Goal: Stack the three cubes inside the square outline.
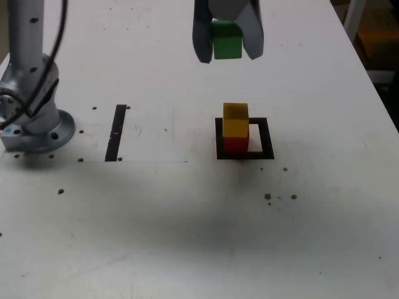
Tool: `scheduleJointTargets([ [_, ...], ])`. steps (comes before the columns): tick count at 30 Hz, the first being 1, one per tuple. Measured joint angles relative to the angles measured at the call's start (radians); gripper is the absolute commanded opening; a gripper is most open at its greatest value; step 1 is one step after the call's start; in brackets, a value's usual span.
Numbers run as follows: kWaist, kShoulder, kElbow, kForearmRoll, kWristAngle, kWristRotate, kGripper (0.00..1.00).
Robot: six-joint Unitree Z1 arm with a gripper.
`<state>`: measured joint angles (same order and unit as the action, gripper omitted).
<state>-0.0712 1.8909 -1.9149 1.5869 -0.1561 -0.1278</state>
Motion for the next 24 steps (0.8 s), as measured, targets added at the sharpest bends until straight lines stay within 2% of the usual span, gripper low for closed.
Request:
scheduleJointTargets([
  [5, -0.055, 0.007, 0.024, -0.034, -0.019, -0.035, 0.19],
  [12, -0.076, 0.038, 0.064, -0.07, -0.03, -0.036, 0.19],
  [18, -0.08, 0.061, 0.152, -0.16, -0.034, -0.031, 0.19],
  [24, -0.081, 0.076, 0.184, -0.192, -0.039, -0.024, 0.19],
])
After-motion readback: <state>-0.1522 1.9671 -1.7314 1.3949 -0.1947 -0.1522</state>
